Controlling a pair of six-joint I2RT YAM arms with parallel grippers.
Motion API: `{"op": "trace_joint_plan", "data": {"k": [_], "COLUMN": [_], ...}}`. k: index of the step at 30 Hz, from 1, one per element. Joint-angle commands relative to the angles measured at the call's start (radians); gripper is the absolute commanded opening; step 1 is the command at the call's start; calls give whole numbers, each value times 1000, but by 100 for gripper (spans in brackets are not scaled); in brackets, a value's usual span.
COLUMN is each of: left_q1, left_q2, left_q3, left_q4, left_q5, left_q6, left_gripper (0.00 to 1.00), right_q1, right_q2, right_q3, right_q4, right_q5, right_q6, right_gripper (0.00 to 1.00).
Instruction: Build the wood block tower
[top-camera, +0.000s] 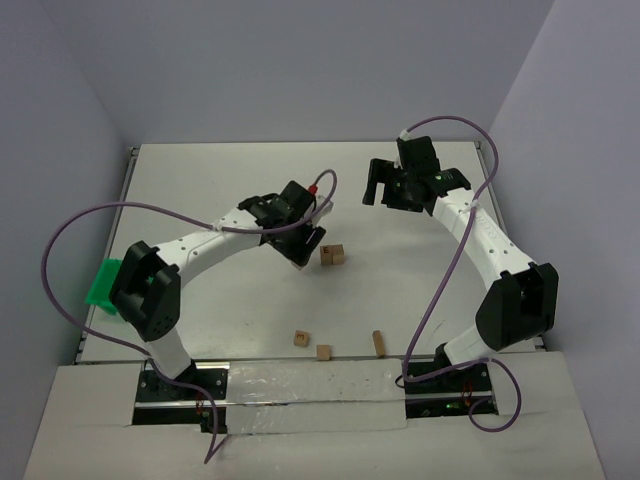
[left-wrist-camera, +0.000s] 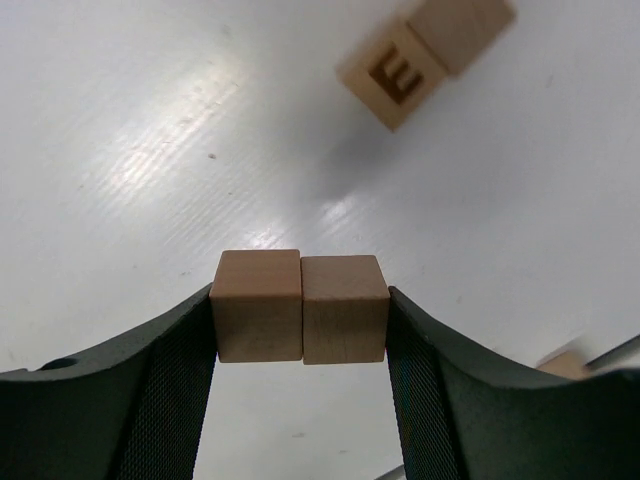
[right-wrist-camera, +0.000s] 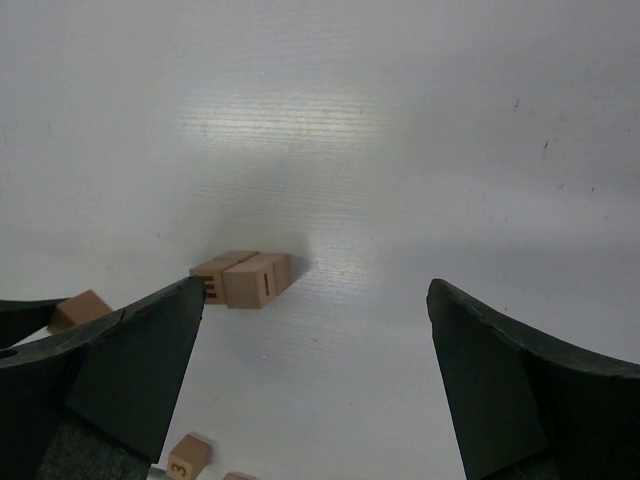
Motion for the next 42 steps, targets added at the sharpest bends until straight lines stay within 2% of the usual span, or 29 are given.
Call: {"op": "trace_joint_plan", "data": {"k": [1, 8, 15, 18, 19, 21, 30, 33, 42], "left_q1": [-45, -56, -103, -122, -134, -151, -156, -152, -144], "left_q2": [-37, 46, 159, 183, 197, 218, 245, 243, 287], "left_q3": [140, 324, 489, 499, 502, 513, 528, 527, 561], "left_q4": [-117, -185, -220, -214, -217, -230, -274, -266, -262], "left_q5": [-209, -126, -224, -219, -242, -281, -337, -315, -328], "left_q6": [-349, -471, -566, -587, -597, -624, -804, -872, -917], "left_gripper": [0, 0, 1, 10, 10, 0, 0, 0, 0], "right_q1": [-12, -33, -103, -153, -168, -189, -209, -209, -212], "right_q2": [-47, -52, -56, -54, -56, -60, -77, -77, -77], "right_q3": [43, 52, 74, 89, 93, 95, 69, 63, 59], "right_q4": [18, 16, 8, 1, 0, -2, 12, 15, 18], "right_q5": [40, 60, 107, 100, 93, 87, 63, 63, 37], "right_q6": [-15, -19, -8, 2, 5, 9, 14, 16, 17], "right_gripper": [100, 100, 100, 100, 100, 100, 100, 100, 100]}}
